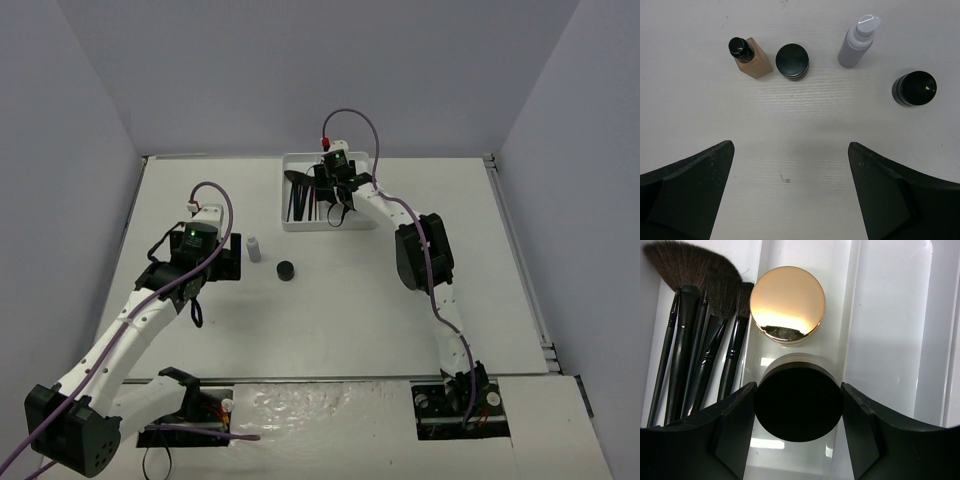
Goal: Organize the makeup
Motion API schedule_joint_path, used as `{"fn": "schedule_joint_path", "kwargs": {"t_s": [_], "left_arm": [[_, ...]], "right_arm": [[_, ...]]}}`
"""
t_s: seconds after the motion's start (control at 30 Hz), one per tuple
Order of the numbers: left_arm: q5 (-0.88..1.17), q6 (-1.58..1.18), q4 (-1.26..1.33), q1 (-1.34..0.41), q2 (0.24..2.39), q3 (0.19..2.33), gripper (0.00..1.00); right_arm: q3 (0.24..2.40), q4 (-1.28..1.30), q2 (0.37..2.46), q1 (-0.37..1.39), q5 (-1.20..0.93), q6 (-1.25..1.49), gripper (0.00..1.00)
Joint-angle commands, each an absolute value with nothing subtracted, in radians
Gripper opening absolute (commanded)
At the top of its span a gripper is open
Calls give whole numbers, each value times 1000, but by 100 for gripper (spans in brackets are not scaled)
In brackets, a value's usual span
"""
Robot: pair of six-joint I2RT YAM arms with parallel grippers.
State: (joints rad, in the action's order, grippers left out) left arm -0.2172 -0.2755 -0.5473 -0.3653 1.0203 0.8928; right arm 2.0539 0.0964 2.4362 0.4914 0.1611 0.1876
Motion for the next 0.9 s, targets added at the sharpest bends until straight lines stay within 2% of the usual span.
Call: {"fn": "schedule_joint_path", "kwargs": {"t_s": [0.0, 0.17, 0.23, 0.27, 0.37, 0.4, 0.5, 0.53, 0.77, 0.87], "left_arm": [[-241, -265, -526, -361, 1017, 948, 97], [-232, -264, -523, -361, 1019, 949, 97], [-229, -264, -523, -360, 1019, 950, 97], [-227, -264, -523, -360, 1019, 950, 97], [-224, -265, -525, -362, 1016, 950, 97], [-224, -265, -525, -362, 1016, 950, 97], [-225, -264, -525, -362, 1011, 948, 97], [-225, -264, -527, -362, 1007, 948, 97], [-229, -265, -527, -361, 993, 945, 97], [-230, -265, -526, -360, 988, 948, 97]], "right_arm": [[2012, 81, 2343, 486, 179, 182, 1], [1962, 83, 2315, 486, 177, 164, 6], [1959, 84, 2317, 486, 172, 160, 11], [1959, 83, 2321, 486, 169, 158, 14], [1977, 84, 2340, 486, 159, 157, 34], [1980, 84, 2344, 486, 158, 156, 37], [2002, 84, 2357, 486, 156, 156, 60], [2006, 84, 2358, 486, 155, 155, 65], [2016, 84, 2302, 492, 146, 144, 85], [1973, 83, 2234, 500, 112, 138, 86]]}}
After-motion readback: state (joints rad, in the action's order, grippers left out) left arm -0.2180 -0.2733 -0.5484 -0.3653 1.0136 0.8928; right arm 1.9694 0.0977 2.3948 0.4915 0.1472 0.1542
